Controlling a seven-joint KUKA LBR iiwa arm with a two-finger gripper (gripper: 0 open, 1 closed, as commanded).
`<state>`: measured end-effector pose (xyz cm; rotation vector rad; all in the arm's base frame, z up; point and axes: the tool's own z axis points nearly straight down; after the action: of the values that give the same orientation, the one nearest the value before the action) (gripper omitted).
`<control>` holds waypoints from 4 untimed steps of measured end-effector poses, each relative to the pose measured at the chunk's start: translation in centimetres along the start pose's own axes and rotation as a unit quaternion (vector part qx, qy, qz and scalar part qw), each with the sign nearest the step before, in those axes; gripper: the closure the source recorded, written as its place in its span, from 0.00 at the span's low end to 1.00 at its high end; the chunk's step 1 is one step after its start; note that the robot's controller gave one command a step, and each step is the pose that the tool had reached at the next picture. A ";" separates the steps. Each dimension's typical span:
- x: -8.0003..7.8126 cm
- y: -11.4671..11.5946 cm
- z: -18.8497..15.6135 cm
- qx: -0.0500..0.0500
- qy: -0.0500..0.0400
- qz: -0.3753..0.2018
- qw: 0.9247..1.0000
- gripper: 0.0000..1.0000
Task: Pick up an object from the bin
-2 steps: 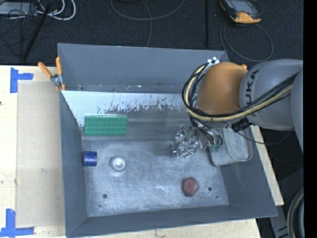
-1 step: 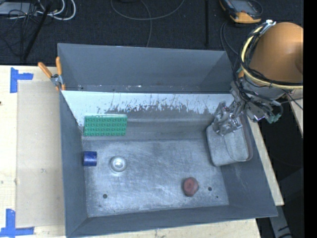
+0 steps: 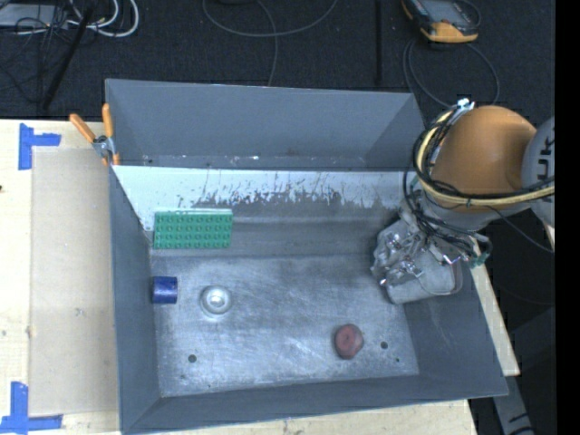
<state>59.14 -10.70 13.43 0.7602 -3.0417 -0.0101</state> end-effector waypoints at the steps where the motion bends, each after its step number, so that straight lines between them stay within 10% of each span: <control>1: 0.6 -0.8 -9.2 0.007 -0.005 -0.069 0.998 1.00; 4: 0.7 -0.7 -8.8 0.003 -0.003 -0.065 0.998 1.00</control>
Offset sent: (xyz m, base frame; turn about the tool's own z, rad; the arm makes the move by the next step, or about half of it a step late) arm -0.0029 -0.0108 0.0888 -0.1390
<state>58.89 -11.75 22.24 0.9595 -2.9930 -0.0031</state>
